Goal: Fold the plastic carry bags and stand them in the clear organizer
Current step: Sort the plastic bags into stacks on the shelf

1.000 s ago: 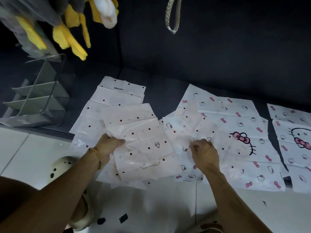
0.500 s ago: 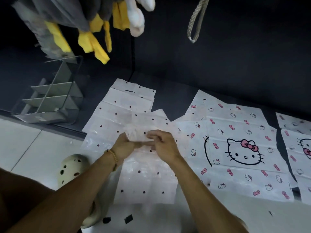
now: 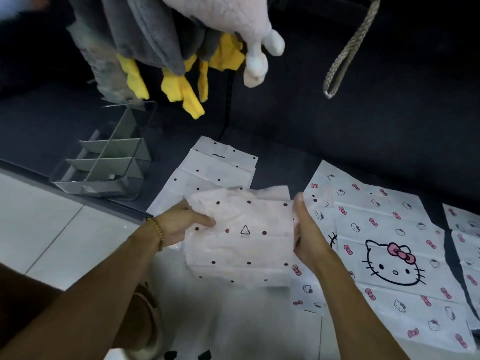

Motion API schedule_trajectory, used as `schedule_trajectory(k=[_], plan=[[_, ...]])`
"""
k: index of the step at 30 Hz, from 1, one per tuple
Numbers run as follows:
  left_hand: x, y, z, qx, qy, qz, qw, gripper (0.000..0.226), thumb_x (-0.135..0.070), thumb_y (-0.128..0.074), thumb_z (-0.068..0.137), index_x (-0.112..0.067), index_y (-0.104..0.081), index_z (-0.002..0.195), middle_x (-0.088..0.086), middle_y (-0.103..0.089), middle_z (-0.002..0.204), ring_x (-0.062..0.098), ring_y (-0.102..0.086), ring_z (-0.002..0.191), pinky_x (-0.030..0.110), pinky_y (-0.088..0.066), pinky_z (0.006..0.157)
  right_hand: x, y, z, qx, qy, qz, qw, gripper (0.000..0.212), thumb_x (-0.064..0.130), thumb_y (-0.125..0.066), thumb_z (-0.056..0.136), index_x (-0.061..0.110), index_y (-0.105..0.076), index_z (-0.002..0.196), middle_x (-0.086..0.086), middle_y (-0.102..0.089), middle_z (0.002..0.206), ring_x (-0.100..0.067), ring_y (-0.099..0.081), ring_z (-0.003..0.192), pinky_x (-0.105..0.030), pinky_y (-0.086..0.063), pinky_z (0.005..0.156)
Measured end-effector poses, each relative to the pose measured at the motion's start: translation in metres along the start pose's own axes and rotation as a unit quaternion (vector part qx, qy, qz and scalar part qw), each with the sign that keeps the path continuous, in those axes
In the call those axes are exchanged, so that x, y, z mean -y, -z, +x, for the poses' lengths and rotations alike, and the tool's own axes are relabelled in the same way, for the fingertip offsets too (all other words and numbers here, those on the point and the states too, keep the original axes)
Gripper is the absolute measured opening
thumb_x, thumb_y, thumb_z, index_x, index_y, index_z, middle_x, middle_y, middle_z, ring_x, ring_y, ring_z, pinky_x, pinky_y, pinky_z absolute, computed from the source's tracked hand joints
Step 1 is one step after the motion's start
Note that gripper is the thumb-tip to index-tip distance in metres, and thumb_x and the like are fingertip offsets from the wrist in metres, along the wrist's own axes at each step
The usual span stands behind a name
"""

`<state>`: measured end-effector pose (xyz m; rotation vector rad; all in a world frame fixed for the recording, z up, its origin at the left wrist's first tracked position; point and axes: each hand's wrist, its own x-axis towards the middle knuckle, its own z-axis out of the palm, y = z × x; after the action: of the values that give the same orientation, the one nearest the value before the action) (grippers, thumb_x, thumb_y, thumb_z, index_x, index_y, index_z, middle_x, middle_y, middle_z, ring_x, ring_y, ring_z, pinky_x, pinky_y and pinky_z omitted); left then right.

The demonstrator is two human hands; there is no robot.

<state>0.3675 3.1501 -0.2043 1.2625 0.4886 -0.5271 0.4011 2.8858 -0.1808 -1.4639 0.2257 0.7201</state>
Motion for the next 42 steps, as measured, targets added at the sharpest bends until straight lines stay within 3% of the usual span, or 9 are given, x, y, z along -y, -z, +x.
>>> schedule_trajectory(k=[3,7,12,18,22,24,30,36,42], plan=[[-0.01,0.014,0.0,-0.001,-0.032,0.056,0.998,0.05,0.005,-0.075,0.069,-0.002,-0.061,0.116,0.016,-0.069,0.111,0.033,-0.066,0.102,0.05,-0.051,0.091,0.012,-0.007,0.007,0.005,0.032,-0.135,0.99,0.048,0.055,-0.078,0.069,0.033,-0.063,0.108,0.019,-0.072,0.101,-0.001,-0.068,0.093,-0.021,-0.052,0.077],[-0.032,0.028,0.006,-0.006,-0.147,0.047,0.988,0.076,-0.007,-0.086,0.059,-0.024,-0.053,0.125,0.002,-0.067,0.117,0.024,-0.064,0.107,0.044,-0.054,0.085,0.012,-0.023,0.033,-0.045,0.09,-0.056,0.993,0.029,0.008,-0.07,0.084,0.02,-0.066,0.111,0.0,-0.073,0.105,-0.016,-0.071,0.093,-0.033,-0.056,0.08],[-0.035,0.065,0.03,-0.184,-0.131,0.262,0.938,0.046,-0.024,-0.081,0.072,-0.024,-0.058,0.111,0.001,-0.069,0.105,0.019,-0.067,0.088,0.035,-0.056,0.079,0.021,-0.048,0.093,-0.139,0.11,0.053,0.983,0.033,0.012,-0.075,0.081,0.018,-0.065,0.111,-0.001,-0.073,0.103,-0.017,-0.071,0.09,-0.032,-0.057,0.074],[0.008,0.071,0.056,-0.306,0.008,0.477,0.824,0.069,-0.033,-0.063,0.085,-0.015,-0.029,0.142,0.014,-0.037,0.142,0.033,-0.037,0.129,0.045,-0.037,0.106,-0.008,-0.066,0.126,-0.278,-0.024,-0.212,0.937,0.089,0.033,-0.076,0.078,0.007,-0.025,0.145,-0.009,-0.057,0.129,-0.029,-0.055,0.117,-0.028,-0.042,0.087],[0.024,0.068,0.061,-0.332,-0.03,0.56,0.758,0.069,-0.041,-0.056,0.089,-0.018,-0.024,0.146,0.009,-0.03,0.146,0.031,-0.029,0.131,0.046,-0.03,0.108,-0.025,-0.073,0.126,-0.241,-0.002,-0.269,0.933,0.015,0.02,-0.064,0.083,0.013,-0.058,0.094,-0.003,-0.06,0.089,-0.021,-0.062,0.082,-0.024,-0.043,0.06],[0.024,0.07,0.062,-0.314,-0.055,0.578,0.751,0.06,-0.039,-0.055,0.089,-0.018,-0.034,0.142,0.006,-0.034,0.143,0.028,-0.032,0.127,0.044,-0.031,0.106,-0.028,-0.079,0.127,-0.204,0.023,-0.291,0.935,0.021,0.018,-0.057,0.084,0.014,-0.043,0.068,-0.001,-0.047,0.071,-0.012,-0.048,0.056,-0.024,-0.035,0.051],[0.008,0.069,0.053,-0.312,-0.095,0.547,0.771,0.055,-0.033,-0.057,0.091,-0.013,-0.041,0.14,0.01,-0.04,0.14,0.03,-0.037,0.127,0.044,-0.034,0.107,-0.019,-0.068,0.115,-0.222,0.041,-0.276,0.934,0.003,0.023,-0.057,0.09,0.025,-0.055,0.089,0.014,-0.058,0.077,-0.006,-0.056,0.073,-0.026,-0.05,0.071],[-0.001,-0.02,0.039,-0.217,-0.178,0.194,0.94,0.022,-0.022,-0.058,0.093,-0.014,-0.063,0.113,0.003,-0.059,0.119,0.019,-0.058,0.102,0.032,-0.048,0.095,-0.009,-0.018,0.067,-0.283,0.07,-0.289,0.912,0.015,0.028,-0.055,0.095,0.021,-0.061,0.106,0.006,-0.061,0.098,-0.013,-0.057,0.091,-0.024,-0.043,0.08],[0.032,-0.122,0.042,-0.079,-0.152,0.127,0.977,0.012,-0.016,-0.056,0.094,-0.024,-0.065,0.096,-0.001,-0.066,0.105,0.021,-0.063,0.101,0.04,-0.05,0.096,-0.03,0.071,-0.006,-0.361,0.041,-0.334,0.869,0.038,0.028,-0.054,0.095,0.011,-0.055,0.129,-0.008,-0.058,0.129,-0.023,-0.057,0.116,-0.026,-0.041,0.097]])
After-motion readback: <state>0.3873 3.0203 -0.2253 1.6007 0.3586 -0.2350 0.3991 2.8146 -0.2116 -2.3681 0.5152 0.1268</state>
